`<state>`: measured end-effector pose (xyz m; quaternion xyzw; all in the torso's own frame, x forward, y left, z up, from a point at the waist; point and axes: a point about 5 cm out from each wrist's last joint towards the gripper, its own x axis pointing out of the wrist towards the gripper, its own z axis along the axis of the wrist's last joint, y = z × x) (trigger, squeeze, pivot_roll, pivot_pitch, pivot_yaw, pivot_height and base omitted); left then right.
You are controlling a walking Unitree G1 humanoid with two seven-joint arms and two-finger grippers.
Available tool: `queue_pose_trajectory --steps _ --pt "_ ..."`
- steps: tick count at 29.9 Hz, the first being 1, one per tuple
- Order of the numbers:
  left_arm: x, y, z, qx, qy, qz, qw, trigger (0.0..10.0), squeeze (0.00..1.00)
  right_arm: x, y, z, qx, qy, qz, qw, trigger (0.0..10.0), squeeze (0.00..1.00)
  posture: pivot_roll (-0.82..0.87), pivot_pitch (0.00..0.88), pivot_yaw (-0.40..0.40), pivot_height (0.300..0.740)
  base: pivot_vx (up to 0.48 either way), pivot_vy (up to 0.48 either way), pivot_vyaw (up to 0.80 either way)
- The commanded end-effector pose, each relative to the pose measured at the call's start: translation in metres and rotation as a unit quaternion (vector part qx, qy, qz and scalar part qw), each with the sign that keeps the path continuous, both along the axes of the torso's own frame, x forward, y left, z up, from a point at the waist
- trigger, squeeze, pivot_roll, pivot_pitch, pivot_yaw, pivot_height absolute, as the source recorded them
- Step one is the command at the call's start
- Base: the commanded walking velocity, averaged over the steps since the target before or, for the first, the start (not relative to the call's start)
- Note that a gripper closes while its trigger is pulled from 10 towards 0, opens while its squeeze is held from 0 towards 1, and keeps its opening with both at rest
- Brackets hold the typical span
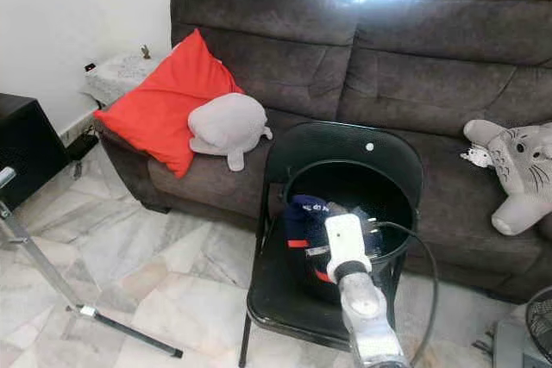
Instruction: Hang hanger
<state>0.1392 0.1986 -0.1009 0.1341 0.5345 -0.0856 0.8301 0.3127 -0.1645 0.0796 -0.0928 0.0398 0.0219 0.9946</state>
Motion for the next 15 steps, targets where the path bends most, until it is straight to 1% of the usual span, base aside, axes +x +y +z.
queue_pose_trajectory --steps 1,3,4,5,6,7,10,12,13,15 --pt "-0.009 -0.006 -0.004 -0.009 0.021 -0.007 1.000 10.0 0.00 0.000 -0.007 0.010 0.007 -0.019 -0.014 1.000 0.0 0.00 -0.04 0.000 -0.017 0.740 0.000 0.000 0.00" --pt "-0.009 -0.006 -0.004 -0.010 0.020 -0.008 1.000 10.0 0.00 -0.008 -0.019 0.019 0.015 -0.032 -0.044 0.998 0.0 0.00 -0.04 0.000 -0.018 0.740 0.000 0.000 0.00" --pt "-0.009 -0.006 -0.004 -0.009 0.020 -0.009 1.000 10.0 0.00 -0.010 -0.022 0.021 0.014 -0.034 -0.052 0.998 0.0 0.00 -0.04 0.000 -0.018 0.740 0.000 0.000 0.00" --pt "-0.009 -0.006 -0.004 -0.009 0.020 -0.009 1.000 10.0 0.00 -0.010 -0.022 0.021 0.014 -0.034 -0.052 0.998 0.0 0.00 -0.04 0.000 -0.018 0.740 0.000 0.000 0.00" --pt "-0.008 -0.006 -0.004 -0.009 0.020 -0.009 1.000 10.0 0.00 -0.015 -0.036 0.025 0.009 -0.039 -0.083 0.996 0.0 0.00 -0.05 0.000 -0.017 0.740 0.000 0.000 0.00" --pt "-0.008 -0.006 -0.004 -0.009 0.020 -0.009 1.000 10.0 0.00 -0.017 -0.043 0.026 0.008 -0.041 -0.099 0.994 0.0 0.00 -0.05 0.000 -0.017 0.740 0.000 0.000 0.00" --pt "-0.008 -0.006 -0.004 -0.009 0.020 -0.009 1.000 10.0 0.00 -0.018 -0.047 0.027 0.008 -0.041 -0.109 0.993 0.0 0.00 -0.05 0.000 -0.016 0.740 0.000 0.000 0.00" --pt "-0.008 -0.006 -0.004 -0.009 0.020 -0.010 1.000 10.0 0.00 -0.024 -0.069 0.024 0.002 -0.022 -0.162 0.986 0.0 0.00 -0.06 0.000 -0.015 0.740 0.000 0.000 0.00" --pt "-0.007 -0.006 -0.004 -0.009 0.020 -0.011 1.000 10.0 0.00 -0.026 -0.076 0.023 -0.002 -0.014 -0.179 0.984 0.0 0.00 -0.06 0.000 -0.015 0.740 0.000 0.000 0.00" --pt "-0.007 -0.006 -0.004 -0.009 0.020 -0.012 1.000 10.0 0.00 -0.030 -0.089 0.015 -0.001 0.019 -0.217 0.976 0.0 0.00 -0.05 0.000 -0.016 0.740 0.000 0.000 0.00"
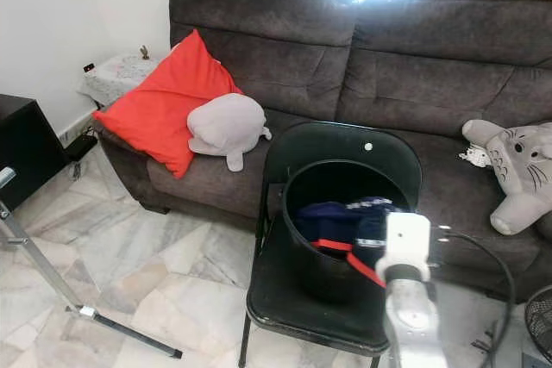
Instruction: Hang hanger
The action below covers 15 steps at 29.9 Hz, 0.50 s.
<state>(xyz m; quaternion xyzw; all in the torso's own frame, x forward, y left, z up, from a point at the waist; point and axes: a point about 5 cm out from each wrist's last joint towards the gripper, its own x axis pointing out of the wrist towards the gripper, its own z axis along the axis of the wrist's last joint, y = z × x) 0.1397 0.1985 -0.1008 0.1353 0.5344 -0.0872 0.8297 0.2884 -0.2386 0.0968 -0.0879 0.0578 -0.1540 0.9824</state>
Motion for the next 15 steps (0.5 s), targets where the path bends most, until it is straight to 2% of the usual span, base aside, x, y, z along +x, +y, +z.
queue_pose_trajectory --steps 1,5,6,11,15 --pt "-0.008 -0.006 -0.004 -0.009 0.019 -0.010 1.000 10.0 0.00 -0.007 -0.020 -0.006 0.017 0.026 -0.058 0.998 0.0 0.00 -0.05 0.000 -0.016 0.740 0.000 0.000 0.00" --pt "-0.007 -0.006 -0.004 -0.009 0.019 -0.009 1.000 10.0 0.00 -0.011 -0.028 -0.012 0.037 0.050 -0.091 0.994 0.0 0.00 -0.05 0.000 -0.016 0.740 0.000 0.000 0.00" --pt "-0.007 -0.006 -0.003 -0.009 0.018 -0.008 1.000 10.0 0.00 -0.013 -0.029 -0.016 0.036 0.070 -0.101 0.992 0.0 0.00 -0.05 0.000 -0.016 0.740 0.000 0.000 0.00" --pt "-0.007 -0.006 -0.003 -0.009 0.018 -0.008 1.000 10.0 0.00 -0.019 -0.029 -0.029 0.062 0.097 -0.119 0.986 0.0 0.00 -0.05 0.000 -0.015 0.740 0.000 0.000 0.00" --pt "-0.008 -0.005 -0.004 -0.008 0.019 -0.008 1.000 10.0 0.00 -0.027 -0.031 -0.045 0.094 0.131 -0.149 0.976 0.0 0.00 -0.04 0.000 -0.013 0.740 0.000 0.000 0.00"
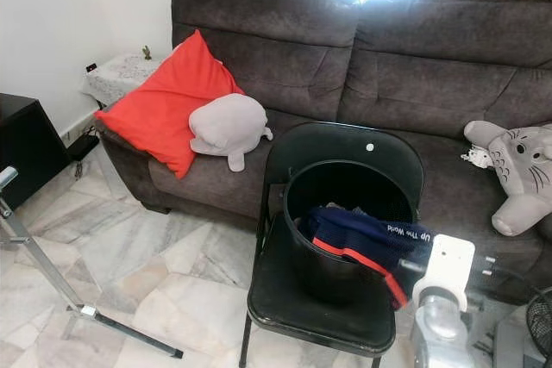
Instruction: Hang hanger
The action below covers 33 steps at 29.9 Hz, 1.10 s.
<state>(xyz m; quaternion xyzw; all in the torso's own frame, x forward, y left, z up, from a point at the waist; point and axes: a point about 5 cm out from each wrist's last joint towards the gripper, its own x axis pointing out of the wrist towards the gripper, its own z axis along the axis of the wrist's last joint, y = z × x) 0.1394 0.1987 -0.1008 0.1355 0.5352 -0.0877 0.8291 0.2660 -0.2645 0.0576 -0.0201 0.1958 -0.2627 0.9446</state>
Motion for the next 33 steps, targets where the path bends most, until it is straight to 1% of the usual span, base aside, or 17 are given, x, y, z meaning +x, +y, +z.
queue_pose_trajectory --steps 1,2,3,4,5,6,9,10,11,22,25,26,29,30,31,32,33 --pt "-0.007 -0.006 -0.003 -0.008 0.018 -0.008 1.000 10.0 0.00 -0.005 -0.005 -0.006 0.015 0.013 -0.022 1.000 0.0 0.00 -0.04 0.000 -0.013 0.740 0.000 0.000 0.00" --pt "-0.007 -0.005 -0.003 -0.008 0.018 -0.008 1.000 10.0 0.00 -0.005 -0.006 -0.006 0.016 0.015 -0.025 0.999 0.0 0.00 -0.05 0.000 -0.013 0.740 0.000 0.000 0.00" --pt "-0.007 -0.005 -0.003 -0.007 0.018 -0.008 1.000 10.0 0.00 -0.004 -0.006 -0.005 0.015 0.015 -0.025 0.999 1.1 0.00 -0.05 0.000 -0.013 0.740 0.000 0.000 0.00" --pt "-0.008 -0.005 -0.003 -0.007 0.018 -0.008 1.000 10.0 0.00 -0.004 -0.007 -0.004 0.011 0.012 -0.028 0.999 5.5 0.00 -0.05 0.000 -0.013 0.740 0.000 0.000 0.00" --pt "-0.008 -0.005 -0.003 -0.007 0.018 -0.008 1.000 10.0 0.00 -0.003 -0.008 -0.003 0.008 0.009 -0.030 0.999 5.5 0.00 -0.05 0.000 -0.013 0.740 0.000 0.000 0.00" --pt "-0.008 -0.005 -0.003 -0.007 0.018 -0.008 1.000 10.0 0.00 -0.003 -0.008 -0.001 0.002 0.008 -0.032 0.999 10.0 0.00 -0.04 0.000 -0.014 0.740 0.000 0.000 0.00" --pt "-0.008 -0.005 -0.004 -0.007 0.018 -0.007 1.000 10.0 0.00 -0.005 -0.009 0.001 -0.012 0.005 -0.038 0.999 10.0 0.00 -0.04 0.000 -0.014 0.740 0.000 0.000 0.00" --pt "-0.008 -0.005 -0.004 -0.007 0.018 -0.007 1.000 10.0 0.00 -0.008 -0.008 0.003 -0.033 0.005 -0.035 0.999 10.0 0.62 -0.04 0.000 -0.015 0.740 0.000 0.000 0.00" --pt "-0.008 -0.005 -0.004 -0.007 0.018 -0.007 1.000 10.0 0.00 -0.009 -0.007 0.004 -0.048 0.004 -0.031 0.998 10.0 1.00 -0.04 0.000 -0.015 0.740 0.000 0.000 0.00" --pt "-0.007 -0.005 -0.003 -0.008 0.018 -0.009 1.000 10.0 0.00 -0.034 -0.004 -0.007 -0.077 0.032 -0.050 0.995 10.0 1.00 -0.05 0.000 -0.012 0.740 0.000 0.000 0.00" --pt "-0.007 -0.005 -0.003 -0.008 0.018 -0.010 1.000 10.0 0.00 -0.023 0.004 0.001 -0.082 -0.005 -0.004 0.997 10.0 1.00 -0.05 0.000 -0.012 0.740 0.000 0.000 0.00" --pt "-0.007 -0.005 -0.003 -0.007 0.017 -0.010 1.000 10.0 0.00 -0.012 0.022 0.011 -0.127 -0.035 0.087 0.987 10.0 0.71 -0.05 0.000 -0.014 0.740 0.000 0.000 0.00" --pt "-0.007 -0.005 -0.003 -0.006 0.017 -0.009 1.000 10.0 0.00 -0.007 0.046 0.010 -0.095 -0.061 0.170 0.979 10.0 0.69 -0.05 0.000 -0.014 0.740 0.000 0.000 0.00" --pt "-0.007 -0.005 -0.003 -0.006 0.017 -0.009 1.000 10.0 0.00 -0.006 0.049 0.010 -0.088 -0.064 0.179 0.978 10.0 0.42 -0.05 0.000 -0.014 0.740 0.000 0.000 0.00" --pt "-0.007 -0.005 -0.003 -0.006 0.017 -0.009 1.000 10.0 0.00 -0.006 0.060 0.005 -0.091 -0.056 0.224 0.969 10.0 0.30 -0.06 0.000 -0.014 0.740 0.000 0.000 0.00" --pt "-0.007 -0.005 -0.003 -0.006 0.017 -0.008 1.000 10.0 0.00 -0.008 0.073 -0.002 -0.104 -0.042 0.282 0.953 10.0 0.31 -0.05 0.000 -0.013 0.740 0.000 0.000 0.00" --pt "-0.007 -0.005 -0.003 -0.006 0.017 -0.008 1.000 10.0 0.00 -0.008 0.073 -0.002 -0.104 -0.042 0.282 0.953 10.0 0.31 -0.05 0.000 -0.013 0.740 0.000 0.000 0.00"
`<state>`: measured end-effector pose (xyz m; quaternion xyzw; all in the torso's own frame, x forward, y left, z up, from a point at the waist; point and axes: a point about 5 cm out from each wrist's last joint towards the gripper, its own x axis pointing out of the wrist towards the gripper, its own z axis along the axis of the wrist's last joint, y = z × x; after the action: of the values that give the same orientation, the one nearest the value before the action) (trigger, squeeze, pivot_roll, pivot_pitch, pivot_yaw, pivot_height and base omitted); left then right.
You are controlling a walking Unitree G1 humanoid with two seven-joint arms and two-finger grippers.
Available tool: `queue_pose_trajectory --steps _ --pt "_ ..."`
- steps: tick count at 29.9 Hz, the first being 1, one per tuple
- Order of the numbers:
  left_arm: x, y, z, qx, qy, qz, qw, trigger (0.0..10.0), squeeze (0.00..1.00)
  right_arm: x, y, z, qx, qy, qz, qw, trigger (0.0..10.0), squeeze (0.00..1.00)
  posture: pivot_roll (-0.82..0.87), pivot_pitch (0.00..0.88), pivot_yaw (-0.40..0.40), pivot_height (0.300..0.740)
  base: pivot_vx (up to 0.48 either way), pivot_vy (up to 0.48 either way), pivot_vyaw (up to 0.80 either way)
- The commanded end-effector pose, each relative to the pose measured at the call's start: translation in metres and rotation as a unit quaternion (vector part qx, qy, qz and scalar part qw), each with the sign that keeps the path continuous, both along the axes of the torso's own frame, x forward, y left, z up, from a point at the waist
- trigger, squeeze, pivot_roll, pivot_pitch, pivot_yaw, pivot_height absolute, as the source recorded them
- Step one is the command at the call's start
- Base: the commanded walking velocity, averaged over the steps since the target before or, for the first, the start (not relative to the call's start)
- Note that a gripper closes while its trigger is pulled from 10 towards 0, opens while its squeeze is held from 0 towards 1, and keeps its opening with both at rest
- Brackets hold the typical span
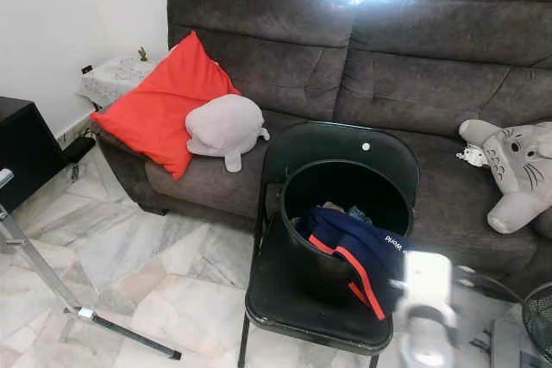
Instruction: Hang hanger
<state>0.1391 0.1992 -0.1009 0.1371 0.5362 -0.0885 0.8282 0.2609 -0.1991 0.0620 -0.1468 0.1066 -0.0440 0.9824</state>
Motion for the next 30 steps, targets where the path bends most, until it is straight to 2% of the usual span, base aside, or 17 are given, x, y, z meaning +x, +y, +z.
queue_pose_trajectory --steps 1,2,3,7,8,11,15,22,25,27,28,29,30 --pt "-0.007 -0.005 -0.003 -0.007 0.016 -0.007 1.000 10.0 0.00 -0.004 0.012 -0.011 -0.026 0.025 0.058 0.998 10.0 0.39 -0.05 0.000 -0.014 0.740 0.000 0.000 0.00" --pt "-0.007 -0.006 -0.003 -0.007 0.015 -0.006 1.000 10.0 0.00 -0.005 0.015 -0.016 -0.025 0.032 0.068 0.997 10.0 0.78 -0.05 0.000 -0.014 0.740 0.000 0.000 0.00" --pt "-0.007 -0.006 -0.003 -0.007 0.015 -0.006 1.000 10.0 0.00 -0.006 0.019 -0.023 -0.006 0.042 0.073 0.996 10.0 1.00 -0.05 0.000 -0.014 0.740 0.000 0.000 0.00" --pt "-0.007 -0.006 -0.003 -0.007 0.015 -0.005 1.000 10.0 0.00 -0.008 0.023 -0.035 -0.021 0.062 0.104 0.992 10.0 1.00 -0.05 0.000 -0.014 0.740 0.000 0.000 0.00" --pt "-0.007 -0.006 -0.003 -0.006 0.015 -0.005 1.000 10.0 0.00 -0.009 0.025 -0.040 -0.049 0.070 0.121 0.989 10.0 1.00 -0.05 0.000 -0.014 0.740 0.000 0.000 0.00" --pt "-0.007 -0.006 -0.003 -0.006 0.015 -0.005 1.000 10.0 0.00 -0.009 0.023 -0.047 -0.084 0.084 0.114 0.986 10.0 1.00 -0.05 0.000 -0.015 0.740 0.000 0.000 0.00" --pt "-0.007 -0.006 -0.003 -0.007 0.015 -0.004 1.000 10.0 0.00 -0.006 0.017 -0.049 -0.091 0.073 0.046 0.992 10.0 1.00 -0.05 0.000 -0.015 0.740 0.000 0.000 0.00" --pt "-0.007 -0.006 -0.004 -0.007 0.016 -0.005 1.000 10.0 0.00 -0.010 0.019 -0.053 -0.089 0.050 0.005 0.995 10.0 1.00 -0.05 0.000 -0.018 0.740 0.000 0.000 0.00" --pt "-0.008 -0.007 -0.004 -0.007 0.015 -0.004 1.000 10.0 0.00 -0.017 0.016 -0.064 -0.086 0.064 -0.030 0.994 10.0 1.00 -0.04 0.000 -0.021 0.740 0.000 0.000 0.00" --pt "-0.008 -0.007 -0.004 -0.007 0.016 -0.004 1.000 10.0 0.00 -0.024 0.011 -0.077 -0.061 0.097 -0.062 0.992 10.0 1.00 -0.04 0.000 -0.022 0.740 0.000 0.000 0.00" --pt "-0.008 -0.007 -0.004 -0.007 0.016 -0.004 1.000 10.0 0.00 -0.024 0.011 -0.077 -0.061 0.097 -0.062 0.992 10.0 1.00 -0.04 0.000 -0.022 0.740 0.000 0.000 0.00" --pt "-0.008 -0.007 -0.004 -0.007 0.016 -0.003 1.000 10.0 0.00 -0.026 0.010 -0.081 -0.056 0.107 -0.071 0.990 10.0 0.67 -0.04 0.000 -0.022 0.740 0.000 0.000 0.00" --pt "-0.008 -0.007 -0.004 -0.007 0.016 -0.003 1.000 10.0 0.00 -0.027 0.009 -0.083 -0.054 0.109 -0.076 0.990 10.0 0.67 -0.04 0.000 -0.022 0.740 0.000 0.000 0.00"
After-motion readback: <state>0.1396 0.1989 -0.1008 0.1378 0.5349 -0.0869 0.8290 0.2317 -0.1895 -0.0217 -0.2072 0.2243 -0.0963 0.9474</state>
